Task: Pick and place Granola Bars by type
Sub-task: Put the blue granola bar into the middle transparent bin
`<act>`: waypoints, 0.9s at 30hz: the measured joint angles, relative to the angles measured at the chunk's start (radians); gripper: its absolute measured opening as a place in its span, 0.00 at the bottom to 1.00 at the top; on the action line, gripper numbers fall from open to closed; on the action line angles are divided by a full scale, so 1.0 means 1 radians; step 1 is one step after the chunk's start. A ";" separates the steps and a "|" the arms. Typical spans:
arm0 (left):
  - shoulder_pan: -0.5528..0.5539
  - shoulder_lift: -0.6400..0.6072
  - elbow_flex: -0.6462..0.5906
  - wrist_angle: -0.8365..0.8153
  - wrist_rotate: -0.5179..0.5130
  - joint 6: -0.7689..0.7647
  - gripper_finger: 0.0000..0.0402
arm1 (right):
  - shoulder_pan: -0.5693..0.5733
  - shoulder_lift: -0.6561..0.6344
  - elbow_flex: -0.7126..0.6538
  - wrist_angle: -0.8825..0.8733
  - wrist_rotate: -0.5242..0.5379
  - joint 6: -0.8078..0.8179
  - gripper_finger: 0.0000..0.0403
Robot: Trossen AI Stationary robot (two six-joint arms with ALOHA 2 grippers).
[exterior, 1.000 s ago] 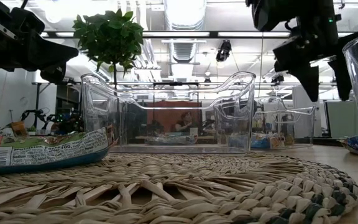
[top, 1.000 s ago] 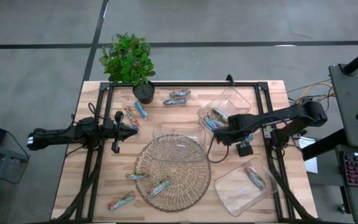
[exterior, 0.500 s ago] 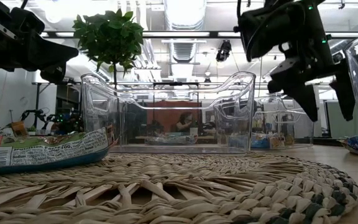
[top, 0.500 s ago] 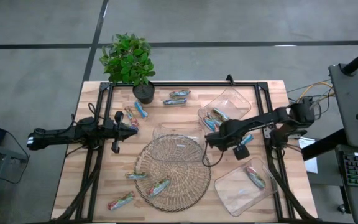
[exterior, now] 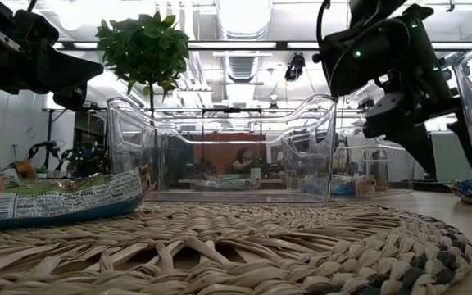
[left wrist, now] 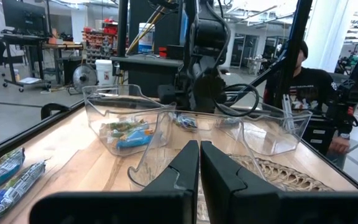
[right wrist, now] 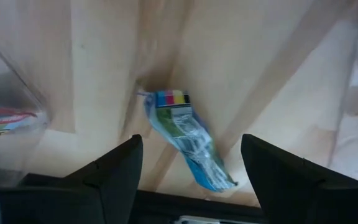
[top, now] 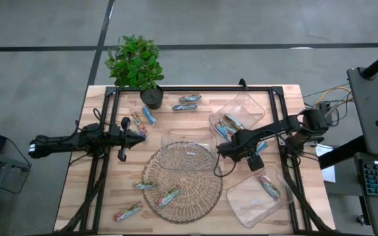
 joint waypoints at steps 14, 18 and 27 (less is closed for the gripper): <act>0.000 0.000 0.000 0.000 0.000 0.000 0.00 | 0.017 0.000 -0.010 0.015 -0.025 0.027 0.63; 0.000 0.000 0.000 0.000 0.000 0.000 0.00 | 0.017 -0.005 -0.010 0.008 -0.003 0.055 0.63; 0.000 0.000 0.000 0.000 0.000 0.000 0.00 | 0.022 -0.076 -0.012 -0.007 0.026 0.282 0.62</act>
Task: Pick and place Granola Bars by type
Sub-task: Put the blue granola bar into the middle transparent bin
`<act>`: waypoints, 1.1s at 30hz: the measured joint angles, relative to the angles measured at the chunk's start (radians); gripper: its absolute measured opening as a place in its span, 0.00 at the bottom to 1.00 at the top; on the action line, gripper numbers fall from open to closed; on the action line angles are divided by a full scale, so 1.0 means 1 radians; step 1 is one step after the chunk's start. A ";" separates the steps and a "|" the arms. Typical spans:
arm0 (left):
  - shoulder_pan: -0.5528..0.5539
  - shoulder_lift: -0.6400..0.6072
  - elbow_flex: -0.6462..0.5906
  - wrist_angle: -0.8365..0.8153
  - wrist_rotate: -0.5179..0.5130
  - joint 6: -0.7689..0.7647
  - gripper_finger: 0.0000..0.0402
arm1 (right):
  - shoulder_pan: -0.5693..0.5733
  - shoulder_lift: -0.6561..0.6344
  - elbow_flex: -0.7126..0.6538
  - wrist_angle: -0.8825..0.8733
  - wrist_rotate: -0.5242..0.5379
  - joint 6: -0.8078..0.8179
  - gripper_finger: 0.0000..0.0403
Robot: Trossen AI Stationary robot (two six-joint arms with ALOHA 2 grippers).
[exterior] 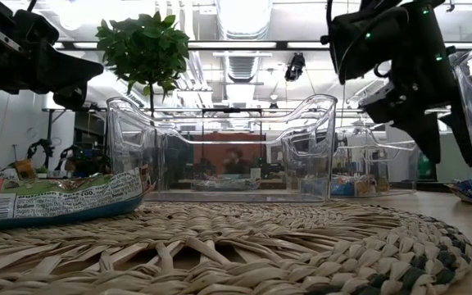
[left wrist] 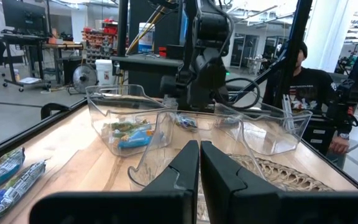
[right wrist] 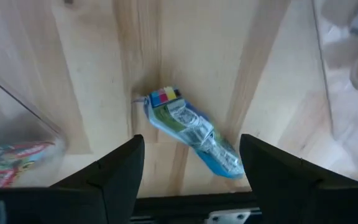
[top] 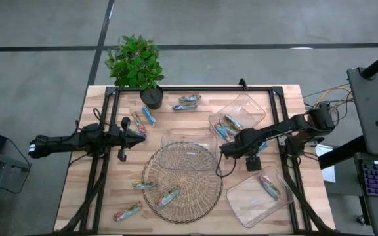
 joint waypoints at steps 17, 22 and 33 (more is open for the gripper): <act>0.000 0.000 0.000 0.000 0.000 0.000 0.00 | 0.018 -0.014 -0.006 -0.026 -0.054 0.447 0.62; 0.000 0.000 0.000 0.000 0.000 0.000 0.00 | 0.018 -0.030 -0.005 -0.029 -0.054 0.781 0.63; 0.000 0.000 0.000 0.000 0.000 0.000 0.00 | 0.018 -0.084 -0.016 -0.021 -0.014 1.178 0.62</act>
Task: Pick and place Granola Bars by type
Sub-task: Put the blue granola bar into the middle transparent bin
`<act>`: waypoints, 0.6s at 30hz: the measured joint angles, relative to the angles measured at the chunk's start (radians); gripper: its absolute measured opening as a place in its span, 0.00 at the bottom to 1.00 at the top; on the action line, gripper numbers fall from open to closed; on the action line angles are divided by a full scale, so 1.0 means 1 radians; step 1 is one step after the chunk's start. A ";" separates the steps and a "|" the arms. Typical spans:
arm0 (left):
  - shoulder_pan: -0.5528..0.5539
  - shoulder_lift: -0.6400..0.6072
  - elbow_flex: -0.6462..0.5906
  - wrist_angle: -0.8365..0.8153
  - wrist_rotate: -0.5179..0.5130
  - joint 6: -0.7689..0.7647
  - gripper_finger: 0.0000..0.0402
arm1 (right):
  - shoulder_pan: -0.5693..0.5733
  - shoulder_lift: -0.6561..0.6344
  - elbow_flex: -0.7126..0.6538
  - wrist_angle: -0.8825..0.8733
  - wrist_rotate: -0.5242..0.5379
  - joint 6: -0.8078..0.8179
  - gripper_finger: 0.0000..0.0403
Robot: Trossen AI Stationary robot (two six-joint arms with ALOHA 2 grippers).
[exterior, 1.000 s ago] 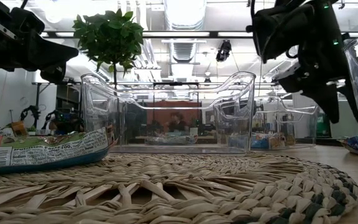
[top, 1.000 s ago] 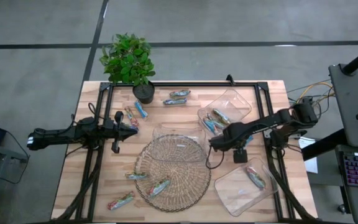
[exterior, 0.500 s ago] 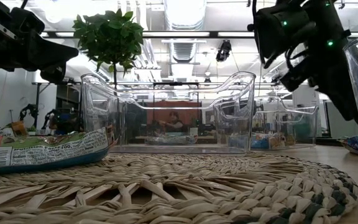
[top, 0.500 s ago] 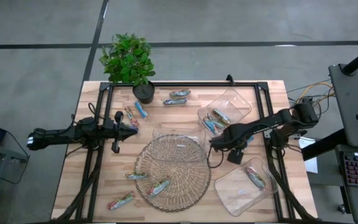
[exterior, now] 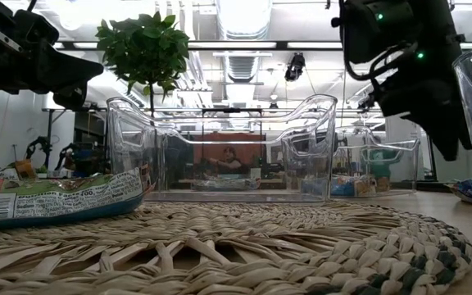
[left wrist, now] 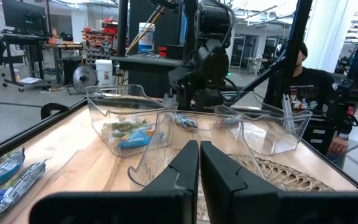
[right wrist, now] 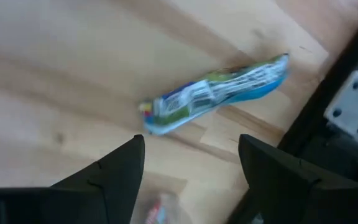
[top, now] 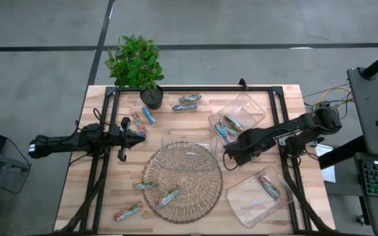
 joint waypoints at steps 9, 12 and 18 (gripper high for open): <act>0.000 0.000 0.000 0.000 0.000 0.000 0.00 | 0.003 -0.076 -0.064 0.004 0.035 0.362 0.66; 0.000 0.000 0.000 0.000 0.000 0.000 0.00 | 0.002 -0.077 -0.072 0.012 0.037 0.485 0.68; 0.000 0.000 0.000 0.000 0.000 0.000 0.00 | -0.005 -0.071 -0.119 0.054 0.039 0.706 0.69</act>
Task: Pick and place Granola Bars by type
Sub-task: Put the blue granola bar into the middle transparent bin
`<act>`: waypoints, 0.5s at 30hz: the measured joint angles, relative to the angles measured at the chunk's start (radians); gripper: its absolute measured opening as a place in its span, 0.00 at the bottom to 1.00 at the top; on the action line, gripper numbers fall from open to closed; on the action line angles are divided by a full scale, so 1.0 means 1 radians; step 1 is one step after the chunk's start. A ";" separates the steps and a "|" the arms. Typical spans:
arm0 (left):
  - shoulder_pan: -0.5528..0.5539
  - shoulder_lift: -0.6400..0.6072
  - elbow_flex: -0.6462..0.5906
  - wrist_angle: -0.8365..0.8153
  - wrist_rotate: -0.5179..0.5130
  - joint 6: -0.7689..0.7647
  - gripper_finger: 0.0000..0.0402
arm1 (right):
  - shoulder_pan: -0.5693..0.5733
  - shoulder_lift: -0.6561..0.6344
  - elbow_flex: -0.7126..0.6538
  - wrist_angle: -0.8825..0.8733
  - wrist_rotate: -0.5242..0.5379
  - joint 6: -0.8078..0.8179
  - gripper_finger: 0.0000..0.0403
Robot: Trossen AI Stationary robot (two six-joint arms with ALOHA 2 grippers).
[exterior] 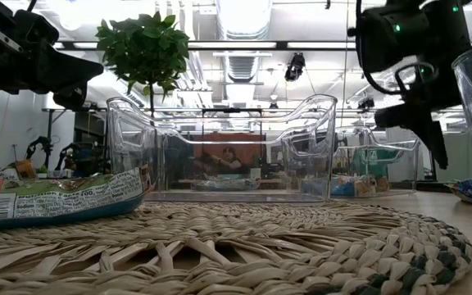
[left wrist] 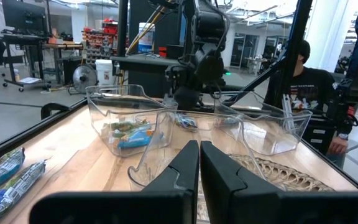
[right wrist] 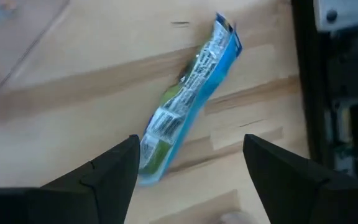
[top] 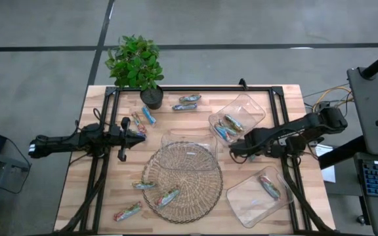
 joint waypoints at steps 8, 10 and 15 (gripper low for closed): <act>0.000 0.000 0.000 0.000 0.000 0.000 0.00 | -0.017 0.007 -0.079 0.120 -0.052 0.100 0.66; 0.000 0.000 0.000 0.000 0.000 0.000 0.00 | -0.032 0.009 -0.089 0.144 -0.052 0.080 0.65; 0.000 0.000 0.000 0.000 0.000 0.000 0.00 | -0.069 0.009 -0.093 0.151 -0.050 0.050 0.63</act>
